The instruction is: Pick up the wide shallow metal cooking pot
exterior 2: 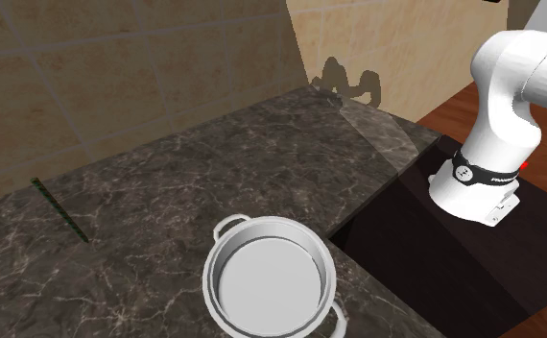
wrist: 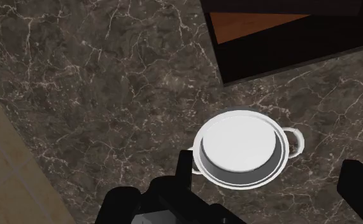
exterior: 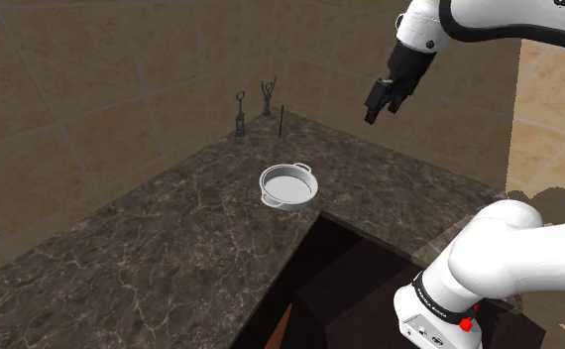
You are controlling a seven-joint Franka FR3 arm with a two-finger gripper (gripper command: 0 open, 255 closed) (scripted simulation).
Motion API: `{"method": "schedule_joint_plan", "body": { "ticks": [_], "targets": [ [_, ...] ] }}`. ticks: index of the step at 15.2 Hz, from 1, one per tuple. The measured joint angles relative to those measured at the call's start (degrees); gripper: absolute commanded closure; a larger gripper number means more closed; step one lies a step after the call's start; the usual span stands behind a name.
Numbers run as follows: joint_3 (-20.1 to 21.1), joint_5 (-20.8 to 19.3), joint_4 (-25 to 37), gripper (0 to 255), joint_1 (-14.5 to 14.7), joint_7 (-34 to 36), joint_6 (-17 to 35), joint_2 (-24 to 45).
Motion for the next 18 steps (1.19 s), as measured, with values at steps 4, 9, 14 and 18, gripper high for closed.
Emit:
{"method": "schedule_joint_plan", "body": {
  "ticks": [4, 9, 14, 18],
  "targets": [
    [0.35, -0.30, -2.38, 0, -0.42, 0.98, 3.99, 1.79],
    [1.25, -1.15, -7.35, 0, -1.52, 3.55, 13.90, 7.12],
    [2.20, -2.52, -10.60, 0, -2.95, 6.56, 24.66, 14.97],
    [3.16, -4.13, -10.70, 0, -4.32, 9.54, 32.10, 22.57]
  ]
}}
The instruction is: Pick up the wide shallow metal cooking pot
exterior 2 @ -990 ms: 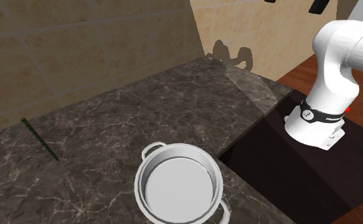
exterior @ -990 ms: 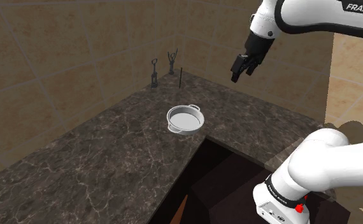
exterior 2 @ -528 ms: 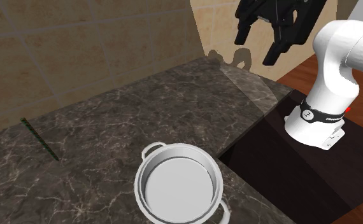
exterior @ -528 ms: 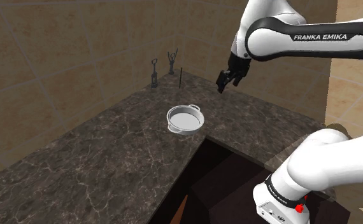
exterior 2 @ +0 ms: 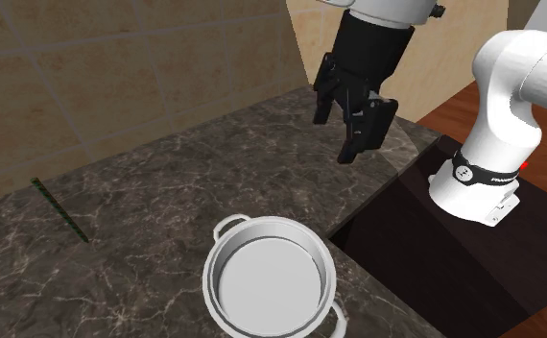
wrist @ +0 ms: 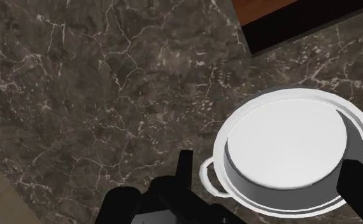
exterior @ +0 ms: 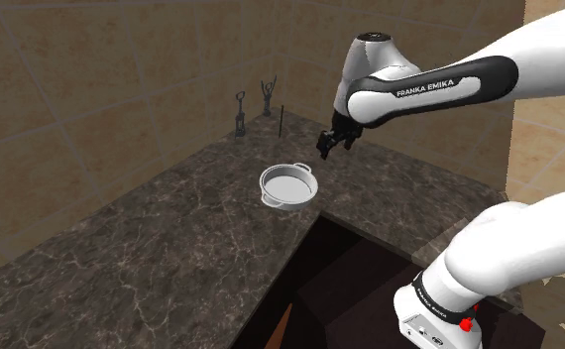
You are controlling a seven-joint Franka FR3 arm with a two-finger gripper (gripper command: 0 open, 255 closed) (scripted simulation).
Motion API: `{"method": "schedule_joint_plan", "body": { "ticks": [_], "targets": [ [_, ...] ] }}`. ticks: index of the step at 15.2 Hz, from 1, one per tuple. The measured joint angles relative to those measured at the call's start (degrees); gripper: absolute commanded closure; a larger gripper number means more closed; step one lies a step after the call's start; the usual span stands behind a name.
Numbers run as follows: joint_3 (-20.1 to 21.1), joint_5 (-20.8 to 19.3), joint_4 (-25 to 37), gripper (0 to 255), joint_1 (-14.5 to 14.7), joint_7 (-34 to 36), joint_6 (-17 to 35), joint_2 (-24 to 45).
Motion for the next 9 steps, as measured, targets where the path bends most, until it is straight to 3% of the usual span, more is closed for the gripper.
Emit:
{"method": "schedule_joint_plan", "body": {
  "ticks": [9],
  "targets": [
    [1.65, -7.66, 4.36, 0, -3.62, 9.56, 15.32, 20.87]
  ]
}}
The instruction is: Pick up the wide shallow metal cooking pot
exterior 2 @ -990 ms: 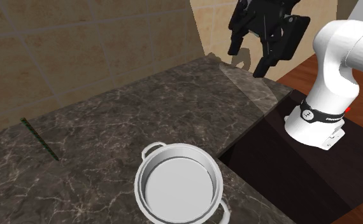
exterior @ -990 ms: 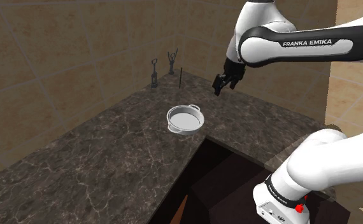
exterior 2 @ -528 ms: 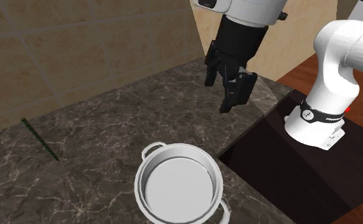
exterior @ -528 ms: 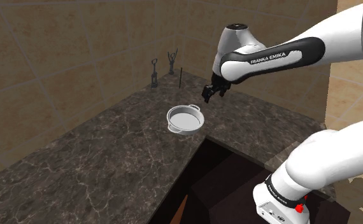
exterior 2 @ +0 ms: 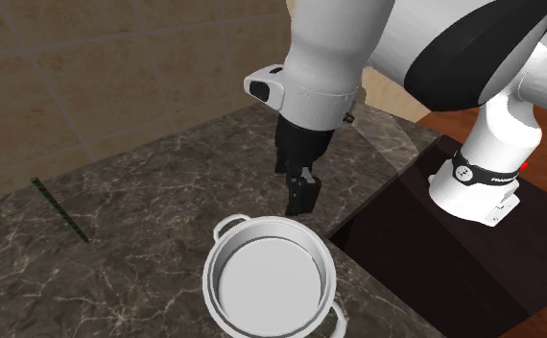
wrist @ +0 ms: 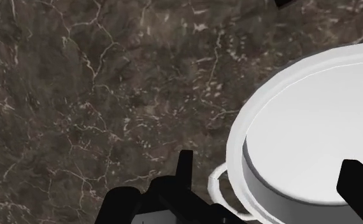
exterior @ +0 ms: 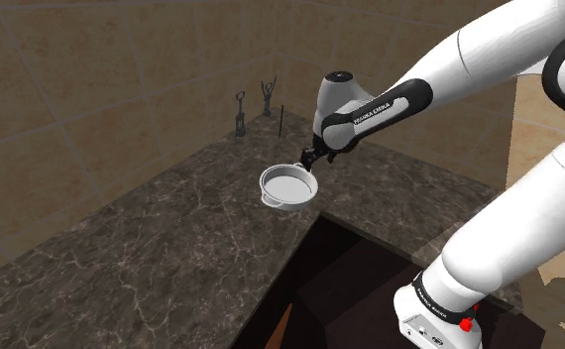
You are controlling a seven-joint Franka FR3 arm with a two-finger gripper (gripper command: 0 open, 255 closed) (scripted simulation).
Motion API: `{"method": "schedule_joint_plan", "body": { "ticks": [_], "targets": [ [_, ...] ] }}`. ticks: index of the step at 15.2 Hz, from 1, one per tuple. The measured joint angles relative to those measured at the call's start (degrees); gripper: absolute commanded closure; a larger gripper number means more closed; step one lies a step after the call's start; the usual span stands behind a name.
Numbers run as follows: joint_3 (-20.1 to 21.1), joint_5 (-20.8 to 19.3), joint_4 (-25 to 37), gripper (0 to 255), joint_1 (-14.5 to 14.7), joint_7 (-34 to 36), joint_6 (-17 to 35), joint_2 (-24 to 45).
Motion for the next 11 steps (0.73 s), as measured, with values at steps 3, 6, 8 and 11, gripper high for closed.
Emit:
{"method": "schedule_joint_plan", "body": {
  "ticks": [3, 6, 8, 11],
  "targets": [
    [-0.45, -3.60, 2.59, 0, -0.79, 3.58, 3.55, 6.62],
    [-0.89, -5.44, 3.32, 0, -0.93, 5.28, 5.64, 9.65],
    [-1.15, -6.60, 3.41, 0, -0.86, 6.39, 7.17, 11.37],
    [-1.65, -8.24, 3.01, 0, -0.79, 7.79, 9.36, 13.27]
  ]
}}
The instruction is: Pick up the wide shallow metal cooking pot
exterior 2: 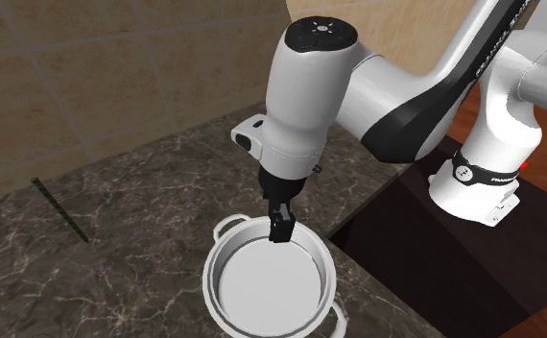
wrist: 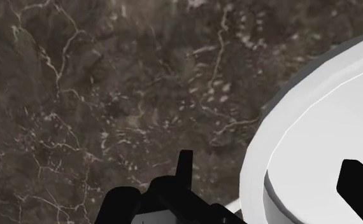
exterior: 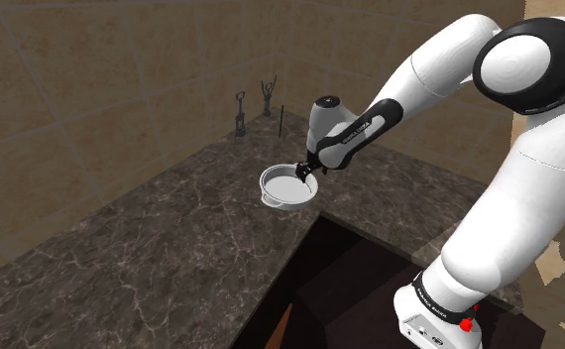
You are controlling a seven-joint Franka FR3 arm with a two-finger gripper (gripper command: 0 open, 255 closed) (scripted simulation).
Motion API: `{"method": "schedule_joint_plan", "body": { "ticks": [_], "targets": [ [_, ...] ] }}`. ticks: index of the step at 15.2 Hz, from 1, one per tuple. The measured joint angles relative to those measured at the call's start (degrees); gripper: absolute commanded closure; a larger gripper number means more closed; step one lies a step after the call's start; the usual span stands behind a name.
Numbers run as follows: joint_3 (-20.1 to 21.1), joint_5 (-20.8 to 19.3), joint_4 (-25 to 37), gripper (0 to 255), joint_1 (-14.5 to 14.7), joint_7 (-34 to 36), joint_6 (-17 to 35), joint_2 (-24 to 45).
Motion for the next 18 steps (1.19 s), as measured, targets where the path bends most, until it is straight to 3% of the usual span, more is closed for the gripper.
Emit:
{"method": "schedule_joint_plan", "body": {
  "ticks": [1, 2, 12, 18],
  "targets": [
    [-0.11, -0.46, 0.13, 0, 0.12, 0.50, 0.49, 0.68],
    [-0.16, -0.63, 0.24, 255, 0.15, 0.66, 0.68, 0.99],
    [-0.21, -0.80, 0.27, 255, 0.20, 0.84, 0.87, 1.17],
    [0.59, 1.78, 0.43, 255, -0.13, -1.54, -2.45, -2.09]
  ]
}}
